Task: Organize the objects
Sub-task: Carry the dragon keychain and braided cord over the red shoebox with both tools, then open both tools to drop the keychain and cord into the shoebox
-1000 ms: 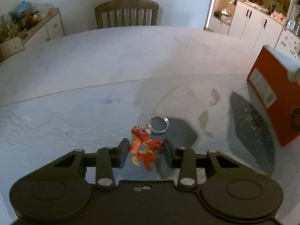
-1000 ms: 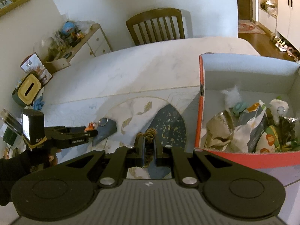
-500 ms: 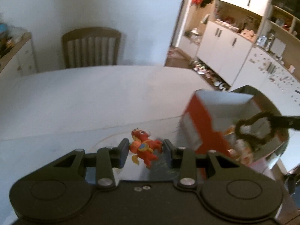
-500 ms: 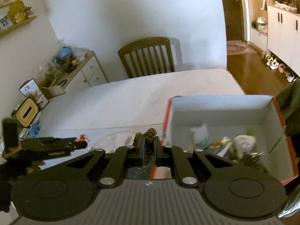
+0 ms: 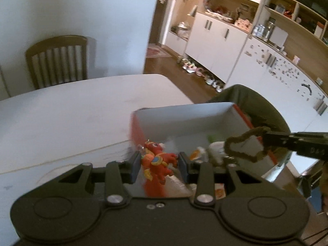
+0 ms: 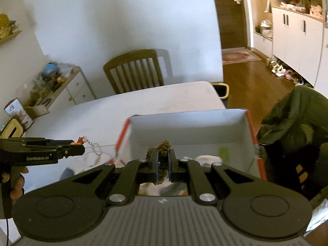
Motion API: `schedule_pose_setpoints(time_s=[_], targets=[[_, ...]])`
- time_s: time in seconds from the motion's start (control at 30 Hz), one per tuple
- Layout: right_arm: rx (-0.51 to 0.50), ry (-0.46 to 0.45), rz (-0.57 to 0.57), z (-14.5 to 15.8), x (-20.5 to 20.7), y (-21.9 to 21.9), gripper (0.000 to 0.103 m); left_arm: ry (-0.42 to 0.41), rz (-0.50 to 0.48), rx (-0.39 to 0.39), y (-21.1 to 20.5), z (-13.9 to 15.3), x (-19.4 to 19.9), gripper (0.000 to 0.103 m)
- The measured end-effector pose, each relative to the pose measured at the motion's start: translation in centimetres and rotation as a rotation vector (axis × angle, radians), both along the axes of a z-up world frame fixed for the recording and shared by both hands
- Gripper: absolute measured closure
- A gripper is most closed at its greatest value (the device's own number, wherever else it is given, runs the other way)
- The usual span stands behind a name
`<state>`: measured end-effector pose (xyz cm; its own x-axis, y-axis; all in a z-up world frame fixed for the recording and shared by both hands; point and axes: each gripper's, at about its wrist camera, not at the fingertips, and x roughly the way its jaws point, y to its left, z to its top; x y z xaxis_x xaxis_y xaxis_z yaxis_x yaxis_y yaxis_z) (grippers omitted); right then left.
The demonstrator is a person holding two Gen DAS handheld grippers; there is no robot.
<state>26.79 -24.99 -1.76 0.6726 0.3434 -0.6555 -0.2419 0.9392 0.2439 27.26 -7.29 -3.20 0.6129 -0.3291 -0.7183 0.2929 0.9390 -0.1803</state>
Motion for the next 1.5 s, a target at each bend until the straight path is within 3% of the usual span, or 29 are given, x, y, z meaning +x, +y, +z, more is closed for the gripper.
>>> schedule_pose_setpoints(time_s=[0.27,0.53,0.8,1.07,1.5], targets=[[0.008,0.027,-0.038,-1.4,0.8,-3.8,0.095,0.005,-0.074,0.043,-5.4,-1.5,2.1,0.065],[0.002,0.081,-0.004,-3.6,1.7,-4.5,0.095,0.051,-0.089,0.094,-8.5,-4.6,4.6,0.065],[0.015,0.15,0.045,-6.0,2.6,-4.2,0.095,0.096,-0.094,0.127,-10.0,-7.1,6.0,0.065],[-0.078,0.19,0.072,-8.4,3.4,-3.1,0.095,0.141,-0.107,0.169,-11.0,-8.9,6.8,0.065],[-0.094,0.217,0.077,-8.9,3.7,-3.3,0.094,0.187,-0.098,0.158,-10.6,-9.9,7.4,0.063]])
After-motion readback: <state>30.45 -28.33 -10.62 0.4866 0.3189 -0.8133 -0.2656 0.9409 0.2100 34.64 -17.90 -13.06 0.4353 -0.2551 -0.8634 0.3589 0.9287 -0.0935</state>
